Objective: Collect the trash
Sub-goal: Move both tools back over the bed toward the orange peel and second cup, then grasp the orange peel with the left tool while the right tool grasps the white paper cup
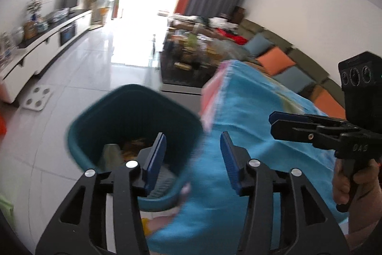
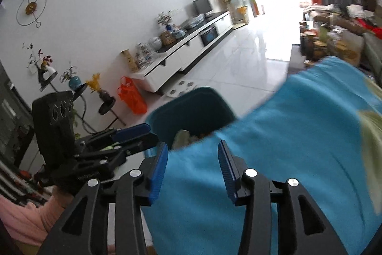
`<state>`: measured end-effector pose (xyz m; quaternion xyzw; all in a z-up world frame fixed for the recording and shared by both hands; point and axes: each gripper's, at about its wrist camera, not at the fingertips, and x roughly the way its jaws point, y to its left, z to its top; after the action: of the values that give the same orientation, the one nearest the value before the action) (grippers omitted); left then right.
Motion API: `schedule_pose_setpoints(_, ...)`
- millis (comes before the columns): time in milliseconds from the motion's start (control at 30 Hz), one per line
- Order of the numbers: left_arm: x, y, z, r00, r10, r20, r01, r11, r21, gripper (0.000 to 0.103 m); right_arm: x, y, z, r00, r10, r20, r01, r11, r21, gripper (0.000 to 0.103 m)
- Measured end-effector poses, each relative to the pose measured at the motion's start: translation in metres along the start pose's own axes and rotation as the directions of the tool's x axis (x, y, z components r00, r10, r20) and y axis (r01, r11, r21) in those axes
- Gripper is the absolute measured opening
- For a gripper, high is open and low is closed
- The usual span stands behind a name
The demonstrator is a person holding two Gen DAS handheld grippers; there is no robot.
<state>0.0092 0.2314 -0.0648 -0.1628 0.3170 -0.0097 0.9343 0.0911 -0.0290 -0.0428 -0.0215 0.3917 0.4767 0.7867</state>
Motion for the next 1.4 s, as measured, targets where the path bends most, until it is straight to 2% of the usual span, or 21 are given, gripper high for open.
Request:
schedule_pose_setpoints(233,0.030,-0.078,-0.007,0.985,-0.156,-0.067,0.162,0.983,0.090,0.048,-0.067,-0.046,-0.045,0.985,-0.155,0.079,0.146,0.983,0.109,0.042)
schedule_pose_setpoints(433,0.054,-0.144,-0.018,0.959,-0.249,-0.138,0.271,0.947,0.174,0.048,-0.120,-0.086,-0.086,0.949,-0.293,0.120,0.259,0.936,0.237,0.042)
schedule_pose_setpoints(667,0.083,-0.215,-0.028,0.923,-0.321,-0.213,0.369,0.896,0.248,0.048,-0.170,-0.130,-0.123,0.904,-0.403,0.146,0.330,0.871,0.364,0.042)
schedule_pose_setpoints(1067,0.118,-0.295,-0.040,0.881,-0.334,-0.335,0.444,0.828,0.342,0.048,-0.241,-0.191,-0.162,0.814,-0.549,0.189,0.398,0.764,0.507,0.042)
schedule_pose_setpoints(1233,0.133,-0.318,-0.045,0.864,-0.331,-0.380,0.466,0.813,0.350,0.048,-0.253,-0.214,-0.169,0.799,-0.573,0.182,0.403,0.735,0.544,0.042)
schedule_pose_setpoints(1400,0.144,-0.332,-0.047,0.859,-0.312,-0.406,0.467,0.802,0.371,0.048,-0.256,-0.232,-0.175,0.806,-0.567,0.168,0.388,0.721,0.574,0.042)
